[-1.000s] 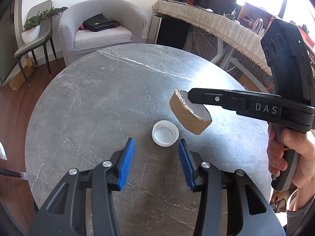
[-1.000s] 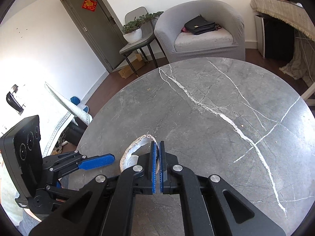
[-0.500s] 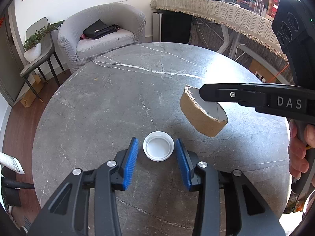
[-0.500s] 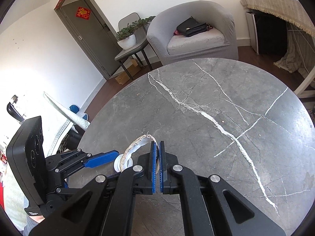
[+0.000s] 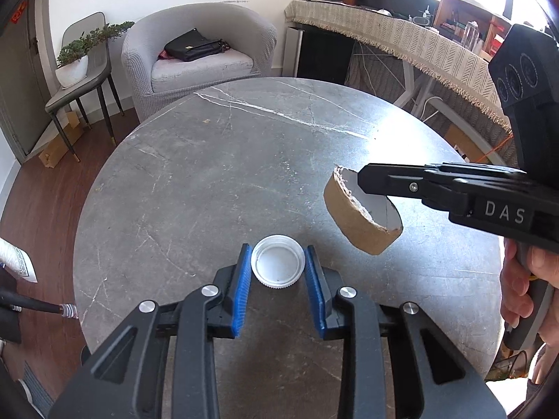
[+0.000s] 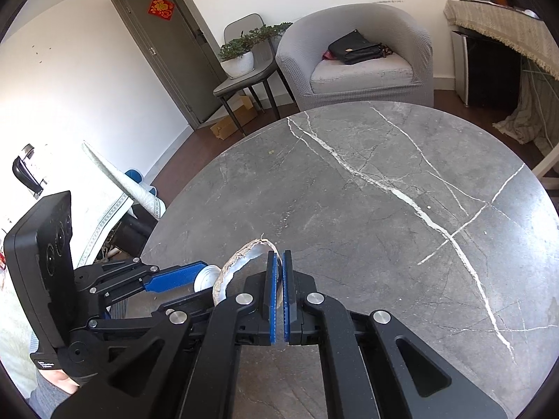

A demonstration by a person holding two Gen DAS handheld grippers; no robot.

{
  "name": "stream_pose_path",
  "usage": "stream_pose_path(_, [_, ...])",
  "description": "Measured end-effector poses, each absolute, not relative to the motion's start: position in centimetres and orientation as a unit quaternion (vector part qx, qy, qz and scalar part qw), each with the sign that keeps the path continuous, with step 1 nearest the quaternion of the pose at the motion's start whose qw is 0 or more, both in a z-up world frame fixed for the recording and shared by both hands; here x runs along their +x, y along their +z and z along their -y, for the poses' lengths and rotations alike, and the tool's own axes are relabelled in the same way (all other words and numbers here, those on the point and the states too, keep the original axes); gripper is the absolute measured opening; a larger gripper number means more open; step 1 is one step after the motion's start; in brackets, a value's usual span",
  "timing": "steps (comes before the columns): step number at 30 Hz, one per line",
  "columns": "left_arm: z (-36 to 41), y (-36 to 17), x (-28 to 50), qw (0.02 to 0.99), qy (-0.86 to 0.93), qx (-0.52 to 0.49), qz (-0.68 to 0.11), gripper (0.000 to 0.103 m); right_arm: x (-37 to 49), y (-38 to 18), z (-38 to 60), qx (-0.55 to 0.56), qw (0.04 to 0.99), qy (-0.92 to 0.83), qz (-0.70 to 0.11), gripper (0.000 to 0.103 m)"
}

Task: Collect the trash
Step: 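Grasp the white plastic cap with the left tool while the right tool holds the tape roll, then carry the white cap and tape roll over the green bin with both tools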

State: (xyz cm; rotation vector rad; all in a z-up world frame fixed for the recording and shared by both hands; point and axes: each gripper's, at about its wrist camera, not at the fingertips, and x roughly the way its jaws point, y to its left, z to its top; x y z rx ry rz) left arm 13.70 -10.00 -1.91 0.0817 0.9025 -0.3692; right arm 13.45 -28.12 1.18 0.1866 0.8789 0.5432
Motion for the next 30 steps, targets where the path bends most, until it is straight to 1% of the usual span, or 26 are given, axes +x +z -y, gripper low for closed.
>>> stream_pose_path(15, [0.2,-0.1,9.8,0.900,-0.108,-0.009,-0.422,0.033,11.6,2.1,19.6,0.040,0.856,0.304,-0.417,0.002])
stream_pose_path(25, [-9.3,-0.8,7.6,0.904,-0.031,-0.036,-0.425,0.033,10.7,3.3,13.6,0.016,0.846,0.348,-0.403,0.002])
stream_pose_path(30, [-13.0,-2.4,7.2,0.894,-0.004,-0.076,-0.442,0.033,10.0,3.9,10.7,0.003,0.841,0.369,-0.395,0.002])
